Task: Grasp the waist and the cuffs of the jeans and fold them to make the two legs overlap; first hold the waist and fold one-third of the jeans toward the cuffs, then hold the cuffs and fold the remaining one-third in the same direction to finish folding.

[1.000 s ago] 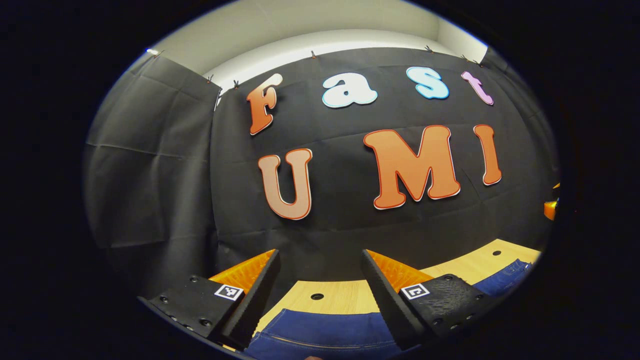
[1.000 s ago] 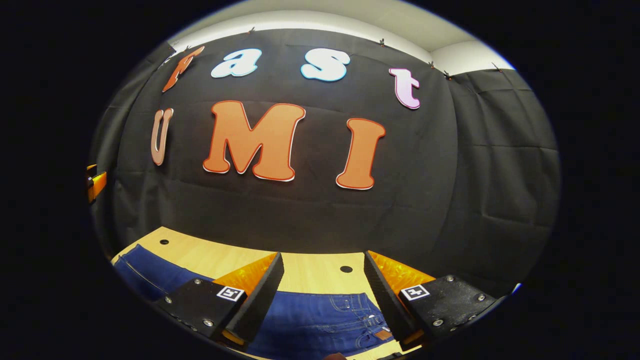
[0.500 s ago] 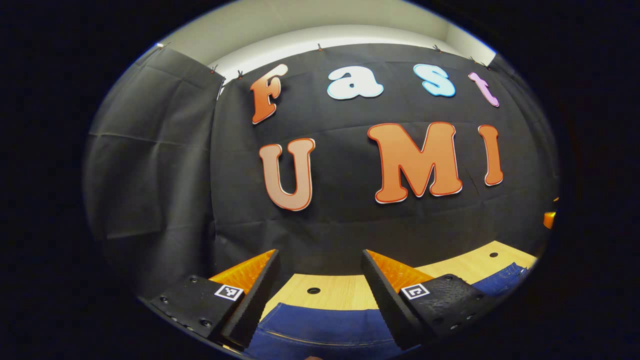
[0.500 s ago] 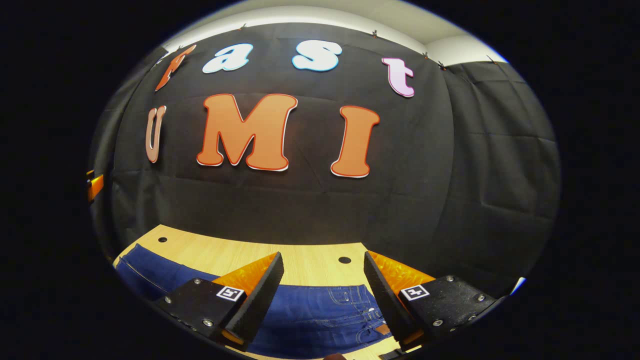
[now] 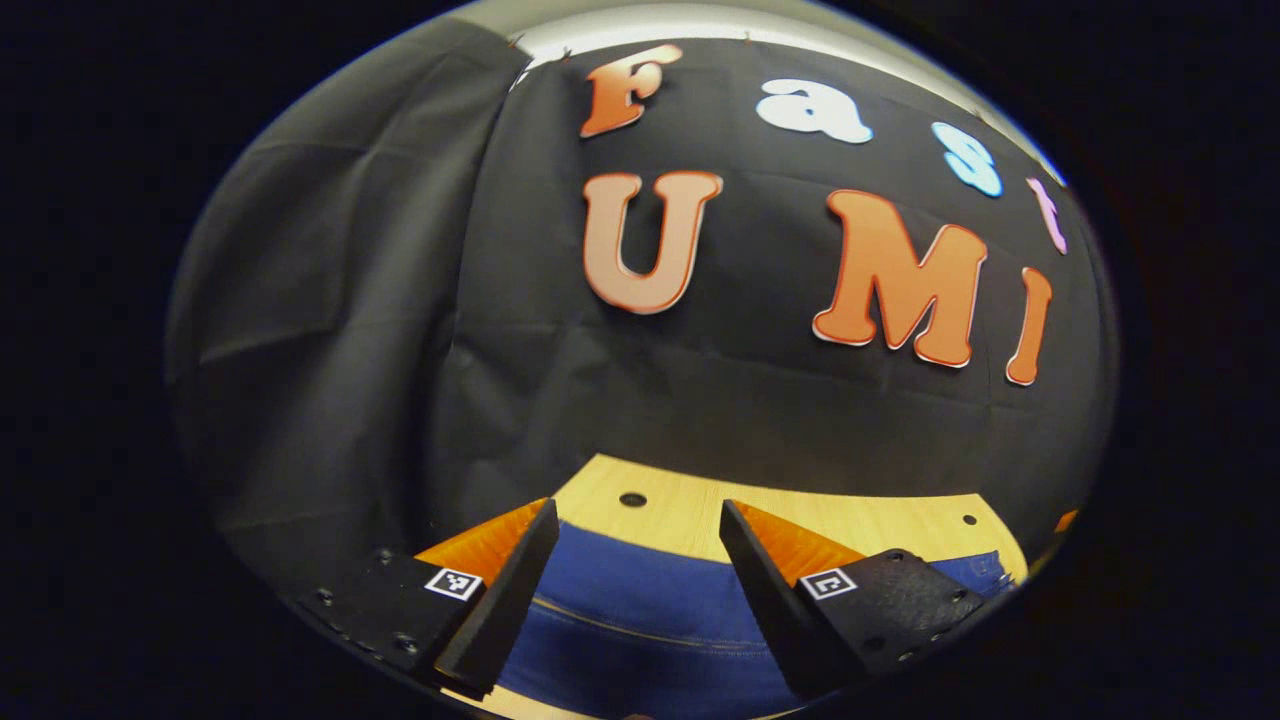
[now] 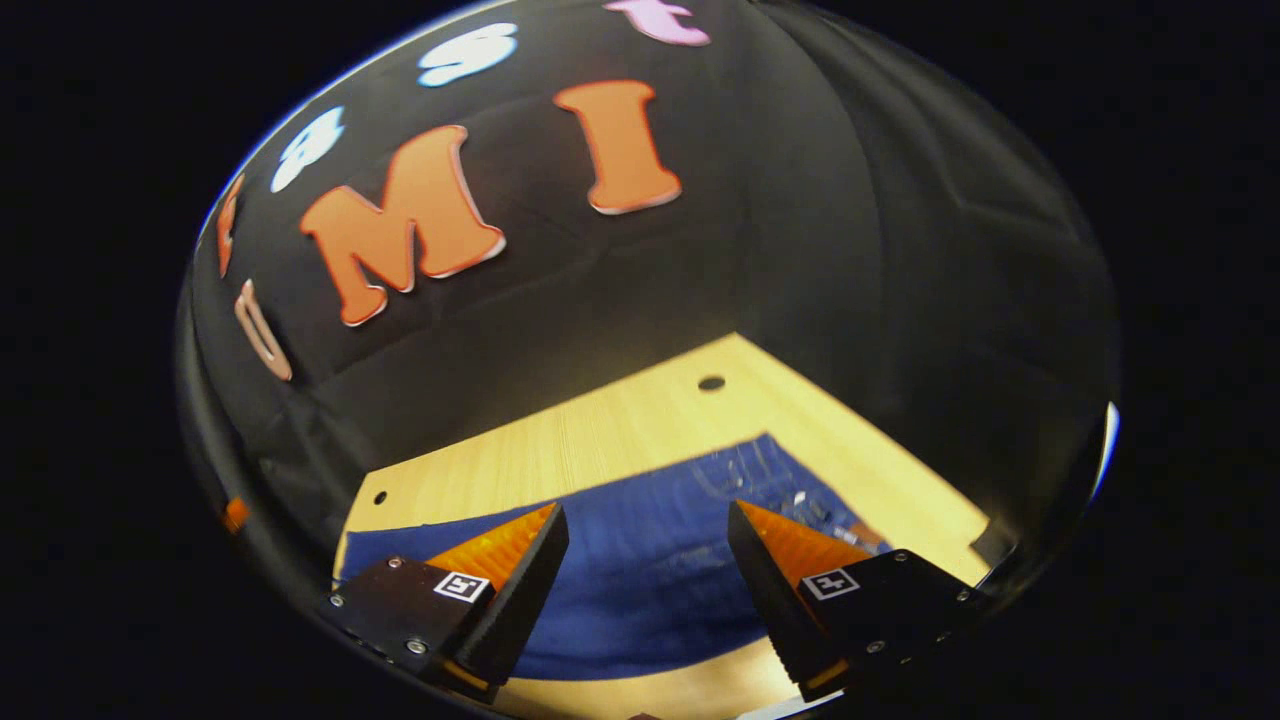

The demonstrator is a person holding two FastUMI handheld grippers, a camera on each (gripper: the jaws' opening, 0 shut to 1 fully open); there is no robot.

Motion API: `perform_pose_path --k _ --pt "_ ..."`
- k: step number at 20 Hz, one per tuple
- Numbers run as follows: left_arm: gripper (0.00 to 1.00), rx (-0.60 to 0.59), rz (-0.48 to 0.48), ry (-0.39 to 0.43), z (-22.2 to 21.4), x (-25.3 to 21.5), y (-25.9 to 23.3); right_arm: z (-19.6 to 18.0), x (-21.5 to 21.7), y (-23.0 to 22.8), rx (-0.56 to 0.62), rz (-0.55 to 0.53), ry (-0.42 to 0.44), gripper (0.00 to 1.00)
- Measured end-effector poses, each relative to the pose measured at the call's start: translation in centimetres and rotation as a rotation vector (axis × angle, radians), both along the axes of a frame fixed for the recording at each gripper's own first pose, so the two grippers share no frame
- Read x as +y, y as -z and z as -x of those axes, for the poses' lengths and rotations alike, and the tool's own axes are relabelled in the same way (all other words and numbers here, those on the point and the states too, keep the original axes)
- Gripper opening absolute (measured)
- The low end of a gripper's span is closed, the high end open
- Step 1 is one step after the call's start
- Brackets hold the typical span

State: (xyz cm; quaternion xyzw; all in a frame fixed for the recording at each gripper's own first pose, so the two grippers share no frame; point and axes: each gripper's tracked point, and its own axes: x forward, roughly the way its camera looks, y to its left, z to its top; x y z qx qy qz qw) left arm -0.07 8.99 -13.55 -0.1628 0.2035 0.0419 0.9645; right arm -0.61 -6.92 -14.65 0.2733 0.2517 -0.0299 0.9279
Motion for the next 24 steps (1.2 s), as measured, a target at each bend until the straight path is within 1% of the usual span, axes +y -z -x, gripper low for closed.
perform_pose_path --k 2,3,5,6,9,10,11,14,16,20,22,23,24 --pt "0.97 0.079 0.082 -0.010 0.8 0.9 2.7 0.2 -1.0 2.8 0.073 -0.129 0.041 0.98" --pt "0.97 0.112 0.120 -0.015 1.3 1.5 4.3 0.3 -1.7 4.2 0.106 -0.173 0.063 0.98" --pt "0.97 0.191 0.222 -0.031 2.5 1.8 7.0 1.1 -2.8 7.8 0.214 -0.195 0.087 0.98" --pt "0.97 0.233 0.281 -0.047 3.1 2.3 8.4 1.5 -3.3 8.8 0.249 -0.200 0.093 0.98" --pt "0.98 0.329 0.439 -0.139 4.6 4.1 12.0 1.3 -4.3 9.7 0.292 -0.262 0.119 0.98" --pt "0.98 0.355 0.475 -0.165 5.4 4.7 13.3 1.3 -4.4 9.6 0.301 -0.289 0.121 0.98" --pt "0.98 0.378 0.500 -0.188 6.0 5.4 14.1 1.2 -4.5 9.8 0.312 -0.311 0.122 0.98" --pt "0.98 0.441 0.560 -0.221 7.1 6.7 16.8 1.3 -4.0 11.0 0.361 -0.346 0.106 0.98" --pt "0.98 0.477 0.623 -0.238 7.9 7.2 18.6 1.0 -3.8 11.5 0.380 -0.368 0.100 0.98" --pt "0.98 0.562 0.744 -0.302 10.0 7.9 22.4 0.6 -3.3 12.7 0.414 -0.410 0.101 0.98" --pt "0.98 0.599 0.795 -0.329 10.8 8.0 24.0 0.6 -3.1 13.2 0.433 -0.415 0.097 0.98" --pt "0.96 0.608 0.814 -0.340 11.1 8.0 24.5 0.6 -3.1 13.5 0.442 -0.415 0.097 0.98" --pt "0.98 0.617 0.824 -0.351 11.6 8.3 25.1 0.6 -3.1 13.6 0.448 -0.417 0.098 0.98"
